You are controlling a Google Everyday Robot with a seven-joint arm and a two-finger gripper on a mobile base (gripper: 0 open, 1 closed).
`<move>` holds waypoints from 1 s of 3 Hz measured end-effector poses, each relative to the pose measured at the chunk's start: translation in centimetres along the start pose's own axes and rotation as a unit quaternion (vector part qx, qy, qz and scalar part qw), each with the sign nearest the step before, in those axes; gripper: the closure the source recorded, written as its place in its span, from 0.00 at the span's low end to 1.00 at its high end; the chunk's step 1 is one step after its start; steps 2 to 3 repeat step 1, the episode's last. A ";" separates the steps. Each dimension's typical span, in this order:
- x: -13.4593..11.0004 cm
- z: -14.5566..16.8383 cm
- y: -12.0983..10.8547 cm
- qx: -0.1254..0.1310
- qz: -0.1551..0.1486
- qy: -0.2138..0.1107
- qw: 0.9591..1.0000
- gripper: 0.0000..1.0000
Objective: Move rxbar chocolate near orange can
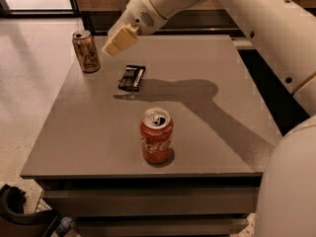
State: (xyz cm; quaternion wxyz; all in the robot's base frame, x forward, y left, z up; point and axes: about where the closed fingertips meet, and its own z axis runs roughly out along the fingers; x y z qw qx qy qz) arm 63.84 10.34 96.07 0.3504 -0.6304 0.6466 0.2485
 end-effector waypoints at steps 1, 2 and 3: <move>0.0 0.2 0.1 -0.002 0.000 0.000 1.000 0.00; 0.0 0.2 0.1 -0.002 0.000 0.000 1.000 0.00; 0.0 0.2 0.1 -0.002 0.000 0.000 1.000 0.00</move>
Offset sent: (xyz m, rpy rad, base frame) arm 0.0000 0.0000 0.0000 0.0000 0.0000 0.0000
